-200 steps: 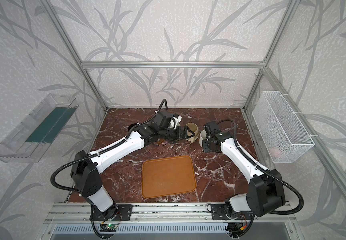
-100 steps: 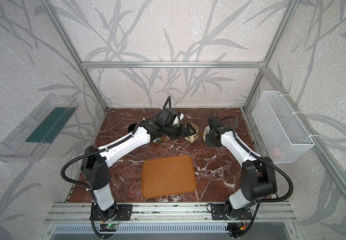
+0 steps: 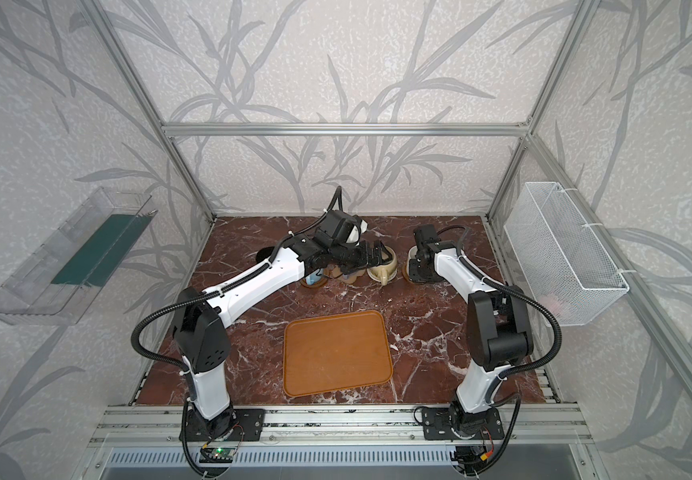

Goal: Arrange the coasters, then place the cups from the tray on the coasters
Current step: 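Lower the white speckled mug onto the round wooden coaster beside the beige mug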

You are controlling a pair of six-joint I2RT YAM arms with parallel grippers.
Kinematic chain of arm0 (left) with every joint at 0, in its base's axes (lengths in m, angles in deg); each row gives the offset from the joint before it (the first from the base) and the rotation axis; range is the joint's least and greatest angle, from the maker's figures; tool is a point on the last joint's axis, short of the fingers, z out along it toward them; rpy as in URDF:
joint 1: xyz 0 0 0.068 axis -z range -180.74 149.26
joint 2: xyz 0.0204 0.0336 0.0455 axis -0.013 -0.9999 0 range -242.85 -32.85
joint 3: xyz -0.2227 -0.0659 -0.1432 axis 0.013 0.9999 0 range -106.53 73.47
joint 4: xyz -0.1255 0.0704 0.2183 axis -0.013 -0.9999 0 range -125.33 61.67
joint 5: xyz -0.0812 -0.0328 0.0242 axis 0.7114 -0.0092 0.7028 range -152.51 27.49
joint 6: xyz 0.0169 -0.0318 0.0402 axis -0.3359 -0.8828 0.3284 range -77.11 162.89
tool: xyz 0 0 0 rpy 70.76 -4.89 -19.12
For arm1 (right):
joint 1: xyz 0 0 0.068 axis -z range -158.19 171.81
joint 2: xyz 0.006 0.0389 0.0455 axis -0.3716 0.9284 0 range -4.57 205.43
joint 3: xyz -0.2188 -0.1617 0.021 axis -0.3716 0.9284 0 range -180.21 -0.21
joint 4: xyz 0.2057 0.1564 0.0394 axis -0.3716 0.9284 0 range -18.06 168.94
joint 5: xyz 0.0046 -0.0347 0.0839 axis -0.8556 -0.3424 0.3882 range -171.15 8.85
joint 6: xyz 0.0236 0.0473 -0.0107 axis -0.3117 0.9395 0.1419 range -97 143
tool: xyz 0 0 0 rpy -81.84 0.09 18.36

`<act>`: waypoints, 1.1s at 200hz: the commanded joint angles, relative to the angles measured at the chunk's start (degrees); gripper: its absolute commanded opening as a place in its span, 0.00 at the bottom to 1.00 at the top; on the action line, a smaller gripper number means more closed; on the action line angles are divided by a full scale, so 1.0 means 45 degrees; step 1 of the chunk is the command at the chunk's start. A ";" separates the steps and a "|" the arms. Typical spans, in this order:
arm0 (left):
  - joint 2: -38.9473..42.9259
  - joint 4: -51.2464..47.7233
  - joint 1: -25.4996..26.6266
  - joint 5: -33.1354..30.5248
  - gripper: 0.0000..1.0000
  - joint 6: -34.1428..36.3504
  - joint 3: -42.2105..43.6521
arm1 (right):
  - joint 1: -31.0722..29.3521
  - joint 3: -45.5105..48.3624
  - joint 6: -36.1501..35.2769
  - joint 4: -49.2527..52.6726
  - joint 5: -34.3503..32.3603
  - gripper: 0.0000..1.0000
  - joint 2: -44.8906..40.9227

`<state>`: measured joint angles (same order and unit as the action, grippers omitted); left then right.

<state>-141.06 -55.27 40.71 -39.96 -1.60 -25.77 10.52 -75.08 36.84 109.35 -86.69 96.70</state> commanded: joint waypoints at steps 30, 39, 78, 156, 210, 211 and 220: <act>-0.0193 -0.0129 -0.0089 -0.0108 0.99 0.0219 -0.0381 | 0.0104 -0.0879 -0.0267 -0.0802 -0.0409 0.00 0.0384; -0.0228 -0.0090 -0.0090 -0.0107 0.99 0.0170 -0.0325 | 0.0106 -0.0948 -0.0318 -0.0773 -0.0438 0.00 0.0514; -0.0197 0.0569 -0.0090 0.0677 0.99 -0.0363 -0.0100 | 0.0165 -0.1151 -0.0501 -0.0724 -0.0431 0.00 0.0838; -0.0081 -0.0029 -0.0051 0.0169 0.99 0.0048 -0.0211 | 0.0165 -0.0645 -0.0409 -0.0722 -0.0382 0.00 0.0781; -0.0090 0.0356 -0.0071 0.0420 0.99 -0.0231 -0.0166 | 0.0165 -0.0157 -0.0196 -0.0841 -0.0278 0.00 0.0504; -0.0093 0.0349 -0.0071 0.0420 0.99 -0.0231 -0.0159 | 0.0165 -0.0148 -0.0201 -0.0847 -0.0275 0.00 0.0503; -0.0074 0.0355 -0.0071 0.0429 0.99 -0.0231 -0.0154 | 0.0155 0.0017 -0.0183 -0.0888 -0.0273 0.00 0.0459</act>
<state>-141.23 -54.24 40.44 -38.39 -2.28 -25.88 11.00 -76.66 35.31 106.40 -87.60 100.81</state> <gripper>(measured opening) 0.992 0.201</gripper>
